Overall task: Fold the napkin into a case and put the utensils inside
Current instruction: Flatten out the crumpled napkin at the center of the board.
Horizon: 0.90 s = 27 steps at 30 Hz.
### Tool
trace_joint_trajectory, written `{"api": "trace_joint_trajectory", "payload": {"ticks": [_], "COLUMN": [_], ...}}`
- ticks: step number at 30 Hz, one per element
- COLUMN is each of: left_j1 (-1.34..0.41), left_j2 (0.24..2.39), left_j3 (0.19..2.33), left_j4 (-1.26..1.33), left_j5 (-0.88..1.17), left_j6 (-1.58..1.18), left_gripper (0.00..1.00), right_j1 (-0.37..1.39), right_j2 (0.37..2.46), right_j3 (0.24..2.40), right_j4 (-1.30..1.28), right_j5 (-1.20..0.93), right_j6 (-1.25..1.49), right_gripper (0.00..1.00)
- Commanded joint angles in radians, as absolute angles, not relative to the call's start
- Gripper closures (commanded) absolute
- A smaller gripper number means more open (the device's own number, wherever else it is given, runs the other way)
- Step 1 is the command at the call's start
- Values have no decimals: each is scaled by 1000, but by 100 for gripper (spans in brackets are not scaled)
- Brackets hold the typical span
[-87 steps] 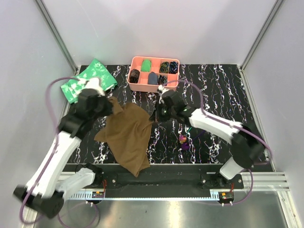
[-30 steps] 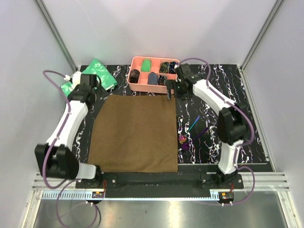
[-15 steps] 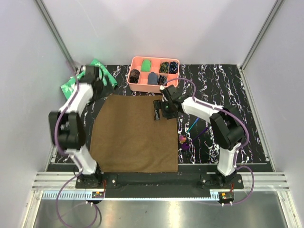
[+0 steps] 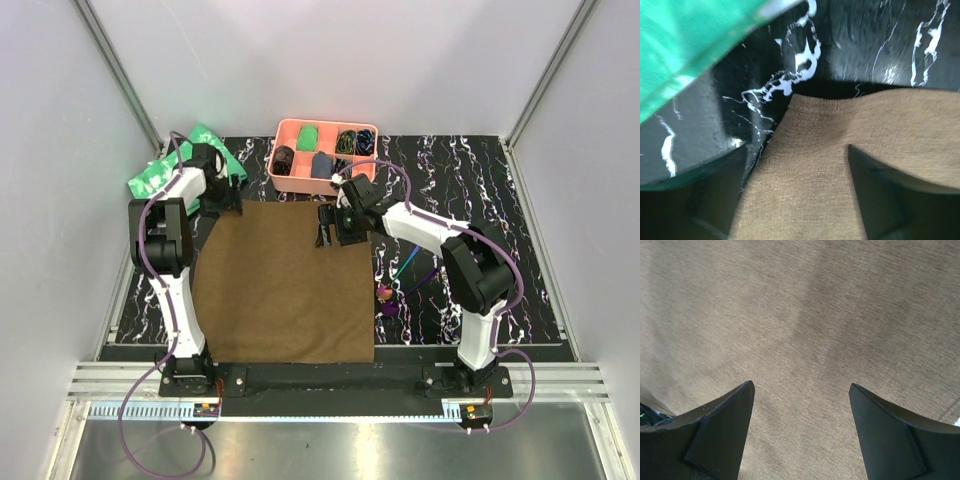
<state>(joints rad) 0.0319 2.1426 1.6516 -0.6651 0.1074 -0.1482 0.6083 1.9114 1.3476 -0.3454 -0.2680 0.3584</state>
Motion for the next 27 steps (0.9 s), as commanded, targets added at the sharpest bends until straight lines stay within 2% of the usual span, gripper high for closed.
{"api": "trace_joint_trajectory", "payload": {"ticks": [1,2,3,4,6,7,8,10,12,14,16,19,20,27], "left_j1": [32,31,17,5,-62,-93,-130,-266,-409,-466,-472,-436,-422,-400], "left_j2": [2077,2059,2010,1978,1868,1827,1783,1674,1587,1545,1513,1485,1489,1665], "left_j3": [1582,1557,1505,1478,1384,1352,1318,1230,1163,1114,1100,1080,1088,1166], "left_j4": [-565,-554,-543,-528,-522,-520,-515,-534,-528,-525,-541,-531,-535,-522], "left_j5": [161,161,158,137,33,-3,-74,-211,-282,-281,-248,-235,-221,-27], "left_j6": [-168,-185,-201,-225,-264,-305,-339,-397,-431,-460,-469,-436,-428,-325], "left_gripper": [41,50,65,74,97,99,95,76,71,45,27,26,30,38], "right_j1": [603,601,597,597,589,588,586,577,571,555,543,534,532,532], "right_j2": [1927,1930,1930,1928,1925,1922,1922,1913,1905,1899,1894,1896,1896,1904], "right_j3": [1341,1338,1333,1324,1319,1316,1315,1301,1290,1267,1250,1236,1233,1227], "right_j4": [-299,-299,-298,-296,-290,-290,-291,-288,-287,-285,-281,-275,-270,-253], "right_j5": [-298,-299,-299,-299,-302,-307,-308,-305,-307,-311,-321,-331,-334,-364], "right_j6": [341,342,347,348,354,354,354,350,348,350,351,357,357,368], "right_gripper": [14,14,15,14,14,14,14,14,14,14,14,14,14,14]}}
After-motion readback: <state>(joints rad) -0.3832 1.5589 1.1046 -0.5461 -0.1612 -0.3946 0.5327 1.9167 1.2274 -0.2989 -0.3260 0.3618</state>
